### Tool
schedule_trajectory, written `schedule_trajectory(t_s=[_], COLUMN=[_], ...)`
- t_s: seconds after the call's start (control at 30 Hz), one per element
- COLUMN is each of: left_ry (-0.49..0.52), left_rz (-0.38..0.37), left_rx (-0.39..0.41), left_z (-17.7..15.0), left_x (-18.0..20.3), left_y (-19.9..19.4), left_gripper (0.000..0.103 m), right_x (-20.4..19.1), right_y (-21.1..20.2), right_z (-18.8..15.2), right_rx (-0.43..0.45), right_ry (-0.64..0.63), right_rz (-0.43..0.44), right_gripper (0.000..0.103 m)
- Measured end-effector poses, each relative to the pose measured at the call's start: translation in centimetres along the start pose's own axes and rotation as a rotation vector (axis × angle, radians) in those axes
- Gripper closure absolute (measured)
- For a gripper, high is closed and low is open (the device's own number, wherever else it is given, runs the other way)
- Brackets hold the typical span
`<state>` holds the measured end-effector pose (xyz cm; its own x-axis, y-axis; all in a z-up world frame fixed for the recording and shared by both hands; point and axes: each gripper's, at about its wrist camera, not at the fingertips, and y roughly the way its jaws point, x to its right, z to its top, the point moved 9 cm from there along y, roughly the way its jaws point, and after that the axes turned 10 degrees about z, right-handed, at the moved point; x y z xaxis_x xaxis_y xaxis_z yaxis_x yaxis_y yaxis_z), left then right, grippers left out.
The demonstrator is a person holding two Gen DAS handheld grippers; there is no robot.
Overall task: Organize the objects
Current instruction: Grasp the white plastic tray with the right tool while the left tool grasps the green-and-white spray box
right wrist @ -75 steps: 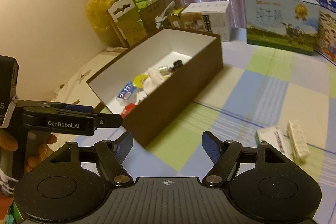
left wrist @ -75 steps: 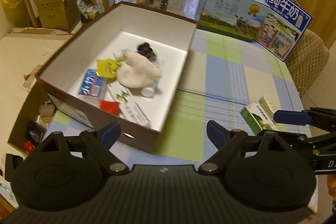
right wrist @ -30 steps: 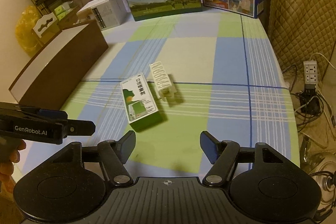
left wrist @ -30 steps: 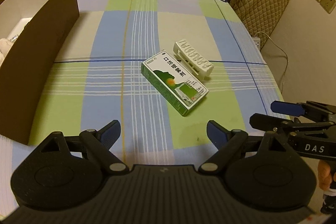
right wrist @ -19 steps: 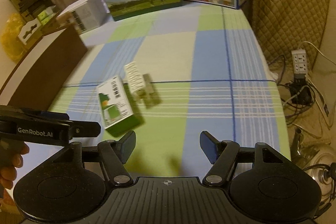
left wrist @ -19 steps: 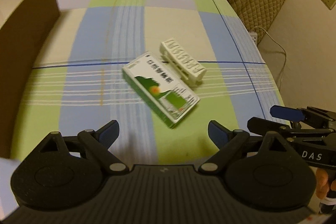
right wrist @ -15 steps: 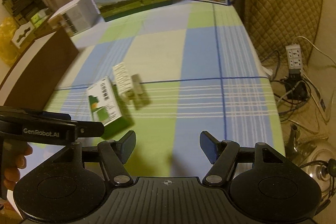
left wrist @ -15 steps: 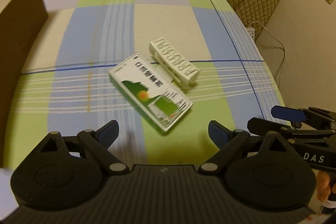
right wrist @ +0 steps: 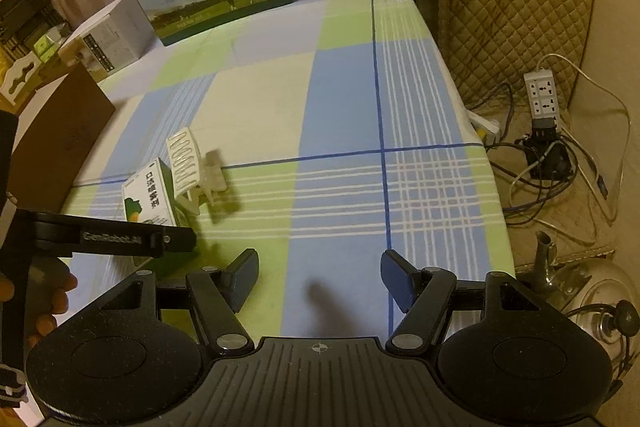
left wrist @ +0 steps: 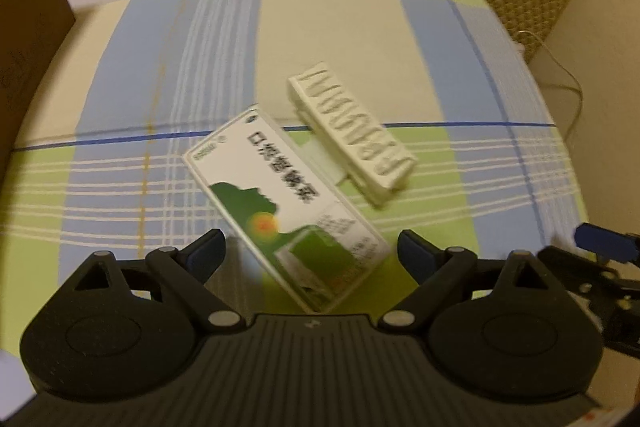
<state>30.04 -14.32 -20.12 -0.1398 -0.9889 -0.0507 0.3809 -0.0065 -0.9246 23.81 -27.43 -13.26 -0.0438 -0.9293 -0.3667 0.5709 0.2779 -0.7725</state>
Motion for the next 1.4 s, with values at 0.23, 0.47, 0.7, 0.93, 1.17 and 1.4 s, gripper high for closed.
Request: schedule_trajectory(t_s=[0.23, 0.47, 0.7, 0.93, 1.17, 1.4], left_ry=[-0.072, -0.121, -0.153, -0.180, -0.146, -0.109], left_rz=[-0.009, 0.032, 0.029, 0.023, 0.072, 0.103], left_rx=[-0.008, 0.002, 0.005, 0.023, 0.025, 0.039], left_z=[-0.1, -0.6, -1.4, 0.0, 0.9, 0.7], left_x=[-3.5, -7.1, -8.8, -8.5, -8.5, -9.3], left_y=[0.3, -0.1, -0.7, 0.1, 1.5, 1.2], left_gripper=[0.018, 0.018, 0.018, 0.018, 0.023, 0.039], right_x=[-1.9, -6.2, -9.2, -9.4, -9.4, -10.0], right_y=[2.0, 4.7, 7.7, 9.9, 11.0, 11.4], right_z=[0.5, 2.4, 3.7, 4.0, 4.1, 3.6], right_rx=[-0.028, -0.025, -0.024, -0.052, -0.068, -0.076], right_ry=[-0.061, -0.192, -0.304, -0.351, -0.355, -0.364], right_rz=[0.050, 0.121, 0.154, 0.136, 0.124, 0.136], right_gripper=[0.037, 0.037, 0.040, 0.057, 0.067, 0.078])
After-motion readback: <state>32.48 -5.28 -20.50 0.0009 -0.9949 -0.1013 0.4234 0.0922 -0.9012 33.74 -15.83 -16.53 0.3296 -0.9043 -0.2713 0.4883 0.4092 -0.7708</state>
